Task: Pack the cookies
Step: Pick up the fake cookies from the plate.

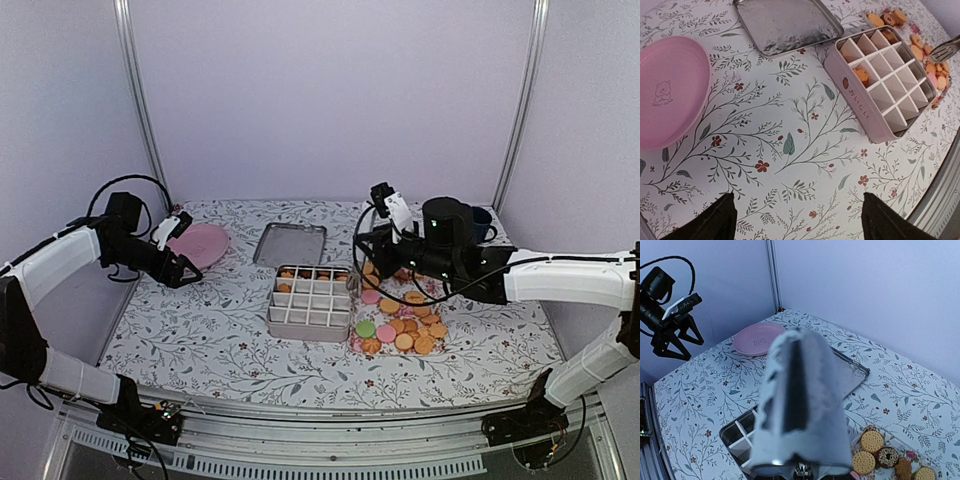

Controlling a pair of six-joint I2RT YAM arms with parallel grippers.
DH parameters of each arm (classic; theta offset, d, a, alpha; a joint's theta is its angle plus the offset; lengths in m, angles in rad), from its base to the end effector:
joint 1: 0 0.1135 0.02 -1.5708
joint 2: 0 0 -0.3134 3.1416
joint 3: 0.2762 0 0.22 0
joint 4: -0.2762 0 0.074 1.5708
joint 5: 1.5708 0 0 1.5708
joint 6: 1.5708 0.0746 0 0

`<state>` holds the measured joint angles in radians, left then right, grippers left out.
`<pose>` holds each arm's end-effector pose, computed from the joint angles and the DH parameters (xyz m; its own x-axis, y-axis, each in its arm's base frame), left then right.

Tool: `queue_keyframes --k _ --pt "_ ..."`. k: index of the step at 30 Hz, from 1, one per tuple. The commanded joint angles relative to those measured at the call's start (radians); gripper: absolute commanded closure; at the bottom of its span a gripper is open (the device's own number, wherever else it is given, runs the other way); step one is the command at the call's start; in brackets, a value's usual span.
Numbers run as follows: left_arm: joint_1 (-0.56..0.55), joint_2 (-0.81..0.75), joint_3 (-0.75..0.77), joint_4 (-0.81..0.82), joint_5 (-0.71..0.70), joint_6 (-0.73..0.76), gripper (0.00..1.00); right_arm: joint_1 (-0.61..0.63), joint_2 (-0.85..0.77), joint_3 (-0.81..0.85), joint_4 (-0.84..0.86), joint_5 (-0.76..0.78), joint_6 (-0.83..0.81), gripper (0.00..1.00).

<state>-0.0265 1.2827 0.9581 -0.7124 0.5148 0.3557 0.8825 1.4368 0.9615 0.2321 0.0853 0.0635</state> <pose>0.2203 -0.0426 0.2837 -0.7115 0.3221 -0.6246 0.5561 0.8014 -0.2201 0.2195 0.2568 0.3449 -0.1982 -0.1414 -0.9699 -0.7058 0.7072 0.0411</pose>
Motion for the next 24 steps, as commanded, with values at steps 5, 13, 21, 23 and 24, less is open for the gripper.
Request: queue_keyframes --k 5,13,21,23,24 --pt "-0.013 -0.013 0.016 0.001 0.014 0.006 0.13 -0.01 -0.244 -0.227 -0.002 0.061 0.059 0.85" --pt "-0.017 -0.012 0.013 -0.001 0.01 0.001 0.13 -0.073 -0.265 -0.312 0.028 -0.073 0.123 0.75" --pt "-0.02 -0.013 0.014 -0.004 0.004 -0.001 0.13 -0.169 -0.175 -0.308 0.134 -0.217 0.153 0.69" --pt "-0.021 -0.013 0.014 -0.004 0.003 0.0 0.13 -0.189 -0.145 -0.302 0.156 -0.254 0.164 0.68" --pt "-0.021 -0.013 0.014 -0.004 0.002 0.0 0.13 -0.197 -0.136 -0.301 0.165 -0.269 0.167 0.68"
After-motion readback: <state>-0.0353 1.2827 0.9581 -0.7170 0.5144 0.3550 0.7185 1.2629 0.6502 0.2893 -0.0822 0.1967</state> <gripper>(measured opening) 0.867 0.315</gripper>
